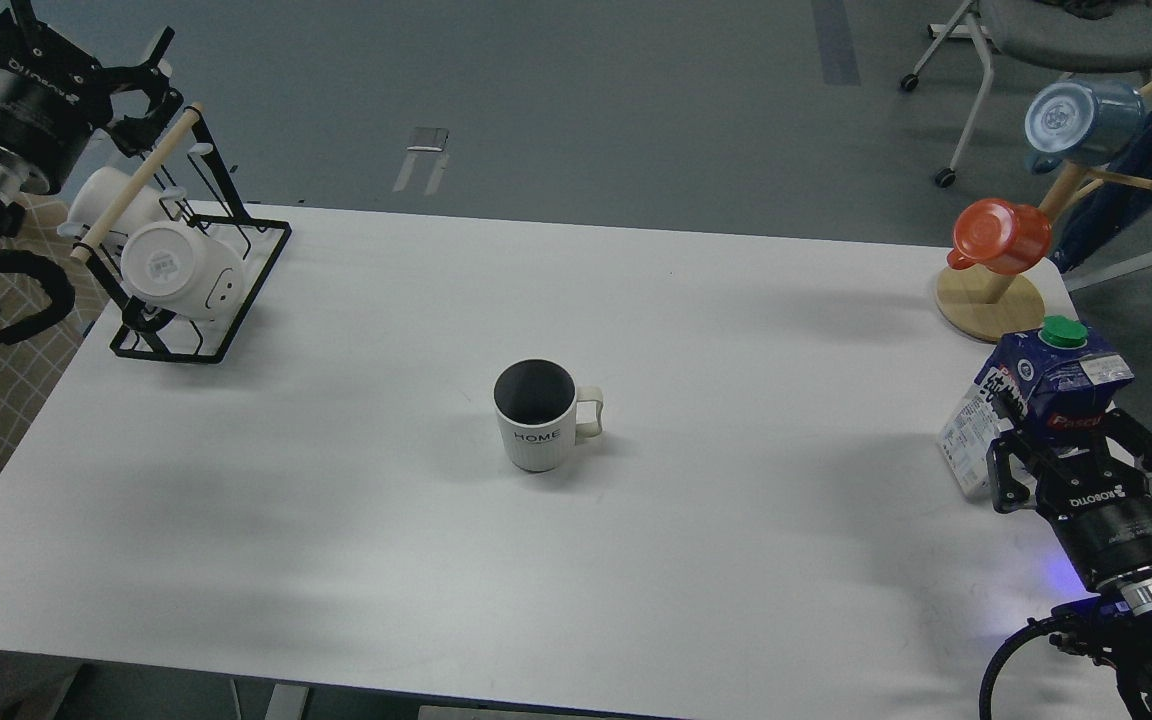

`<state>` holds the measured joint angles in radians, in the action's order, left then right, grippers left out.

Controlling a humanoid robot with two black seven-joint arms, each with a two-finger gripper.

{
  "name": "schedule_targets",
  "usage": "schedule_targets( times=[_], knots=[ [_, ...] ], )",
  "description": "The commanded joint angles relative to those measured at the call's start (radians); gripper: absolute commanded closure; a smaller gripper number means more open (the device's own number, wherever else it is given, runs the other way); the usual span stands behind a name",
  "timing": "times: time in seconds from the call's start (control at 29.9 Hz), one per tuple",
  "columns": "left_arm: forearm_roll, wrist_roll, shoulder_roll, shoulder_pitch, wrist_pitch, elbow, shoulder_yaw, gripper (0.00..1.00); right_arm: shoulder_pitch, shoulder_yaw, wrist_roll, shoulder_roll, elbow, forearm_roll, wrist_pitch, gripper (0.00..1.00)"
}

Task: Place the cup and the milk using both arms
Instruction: 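Carry the milk carton with the right gripper beside the mug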

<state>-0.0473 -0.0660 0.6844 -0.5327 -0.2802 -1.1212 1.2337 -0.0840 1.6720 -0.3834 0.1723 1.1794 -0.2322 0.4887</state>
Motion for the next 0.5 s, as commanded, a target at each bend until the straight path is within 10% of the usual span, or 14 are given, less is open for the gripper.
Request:
schedule_targets(
  times=[0.0,0.47],
  knots=[
    [0.0,0.0,-0.002,0.0,0.003,0.0,-0.005,0.02,0.001,-0.02,0.0,-0.02,0.049,-0.001,0.0,0.92],
    [-0.005,0.044,0.012,0.003,0.007,0.001,-0.017,0.02,0.237,-0.322,0.0,-0.172,-0.013,0.014,0.0,0.86]
  ],
)
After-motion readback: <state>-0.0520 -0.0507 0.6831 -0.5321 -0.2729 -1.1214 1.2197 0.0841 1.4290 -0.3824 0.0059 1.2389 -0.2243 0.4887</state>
